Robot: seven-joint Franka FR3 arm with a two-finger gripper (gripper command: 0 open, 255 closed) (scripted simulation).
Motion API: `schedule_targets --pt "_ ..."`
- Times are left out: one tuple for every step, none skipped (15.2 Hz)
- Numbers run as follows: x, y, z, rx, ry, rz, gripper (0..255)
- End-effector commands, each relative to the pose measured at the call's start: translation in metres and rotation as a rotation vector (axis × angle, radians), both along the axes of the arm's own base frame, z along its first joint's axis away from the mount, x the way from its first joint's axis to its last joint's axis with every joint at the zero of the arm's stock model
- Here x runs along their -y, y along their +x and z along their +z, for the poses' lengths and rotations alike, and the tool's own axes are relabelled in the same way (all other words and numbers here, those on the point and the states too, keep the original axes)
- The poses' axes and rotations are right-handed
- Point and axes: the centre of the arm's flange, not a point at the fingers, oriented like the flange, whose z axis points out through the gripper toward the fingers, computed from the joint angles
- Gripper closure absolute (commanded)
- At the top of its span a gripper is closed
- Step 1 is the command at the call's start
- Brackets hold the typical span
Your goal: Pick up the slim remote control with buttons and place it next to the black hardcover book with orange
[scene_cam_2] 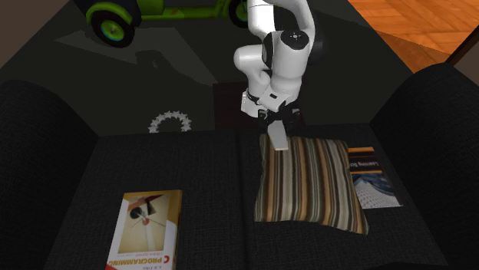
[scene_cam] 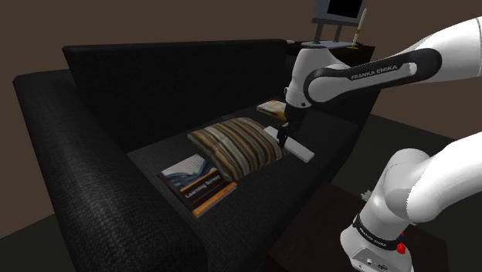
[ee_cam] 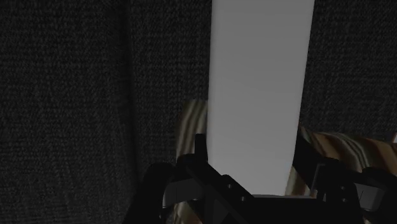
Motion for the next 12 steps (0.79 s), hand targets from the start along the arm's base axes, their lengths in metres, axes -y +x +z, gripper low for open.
schedule_targets --pt "-0.028 0.003 -0.002 0.000 0.000 -0.002 255" --pt "-0.041 0.003 -0.001 0.000 0.000 -0.002 255" --pt "-0.054 0.002 -0.001 0.000 0.000 -0.002 255" --pt "-0.067 0.002 -0.001 0.000 0.000 -0.002 255" --pt "-0.081 0.002 0.000 0.000 0.000 -0.002 255" --pt "-0.094 0.002 0.000 0.000 0.000 -0.002 255" --pt "-0.107 0.002 0.000 0.000 0.000 -0.002 255" --pt "-0.120 0.001 0.001 0.000 0.000 -0.002 255" --pt "-0.133 0.001 0.001 0.000 0.000 -0.002 255" --pt "-0.147 0.001 0.001 0.000 0.000 -0.002 255" --pt "-0.160 0.001 0.002 0.000 0.000 -0.002 255" --pt "-0.173 0.001 0.002 0.000 0.000 -0.002 255"
